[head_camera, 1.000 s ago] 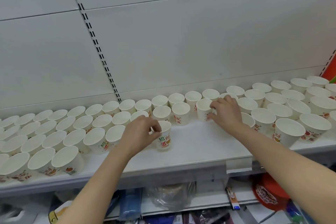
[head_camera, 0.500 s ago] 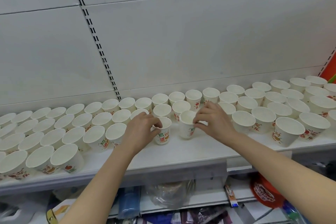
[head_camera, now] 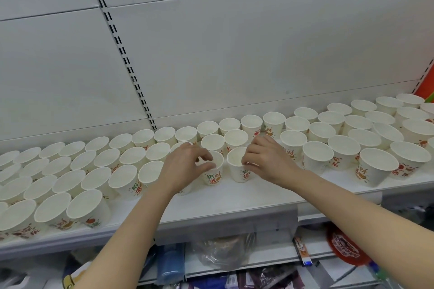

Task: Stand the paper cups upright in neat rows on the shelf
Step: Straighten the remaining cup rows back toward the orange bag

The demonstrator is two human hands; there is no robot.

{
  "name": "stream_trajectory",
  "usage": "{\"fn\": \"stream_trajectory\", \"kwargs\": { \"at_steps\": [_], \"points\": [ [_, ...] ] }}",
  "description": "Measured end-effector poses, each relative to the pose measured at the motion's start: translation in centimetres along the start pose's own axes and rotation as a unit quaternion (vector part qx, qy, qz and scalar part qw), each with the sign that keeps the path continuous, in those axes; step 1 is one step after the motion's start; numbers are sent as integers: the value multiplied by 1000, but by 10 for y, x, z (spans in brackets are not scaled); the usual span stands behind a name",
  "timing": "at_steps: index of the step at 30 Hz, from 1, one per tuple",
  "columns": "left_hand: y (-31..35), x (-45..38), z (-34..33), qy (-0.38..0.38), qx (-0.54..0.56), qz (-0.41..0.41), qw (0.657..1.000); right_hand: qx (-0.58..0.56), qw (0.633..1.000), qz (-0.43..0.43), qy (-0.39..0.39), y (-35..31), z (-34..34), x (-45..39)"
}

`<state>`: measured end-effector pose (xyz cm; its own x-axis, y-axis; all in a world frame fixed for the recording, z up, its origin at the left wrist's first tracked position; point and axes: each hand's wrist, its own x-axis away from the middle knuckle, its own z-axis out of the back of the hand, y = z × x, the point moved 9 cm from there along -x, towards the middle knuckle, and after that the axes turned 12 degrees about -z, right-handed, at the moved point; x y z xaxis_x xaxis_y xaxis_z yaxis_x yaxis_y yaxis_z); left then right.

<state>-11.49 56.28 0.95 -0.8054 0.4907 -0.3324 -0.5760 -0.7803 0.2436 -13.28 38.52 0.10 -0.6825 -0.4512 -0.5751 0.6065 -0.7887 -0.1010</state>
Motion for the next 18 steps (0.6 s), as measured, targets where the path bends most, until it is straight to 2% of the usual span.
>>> {"fn": "stream_trajectory", "kwargs": {
  "at_steps": [4, 6, 8, 11, 13, 18],
  "points": [
    [-21, -22, 16, 30, -16, 19, 999, -42, 996, -73, 41, 27, 12, -16],
    [-29, -38, 16, 2, -54, 18, 998, -25, 991, -123, 43, 50, 14, -29],
    [-31, -53, 9, -53, -95, 4, 994, -12, 989, -147, -4, 64, 6, -42],
    [-30, -66, -3, -127, -133, -21, 983, 12, 988, -129, -79, 65, -9, -55],
    [-29, -71, -9, -154, -150, -33, 976, 16, 990, -107, -94, 62, -15, -61],
    [-30, -75, -15, -162, -172, -50, 970, 11, 990, -81, -114, 59, -29, -64]
  ]
}}
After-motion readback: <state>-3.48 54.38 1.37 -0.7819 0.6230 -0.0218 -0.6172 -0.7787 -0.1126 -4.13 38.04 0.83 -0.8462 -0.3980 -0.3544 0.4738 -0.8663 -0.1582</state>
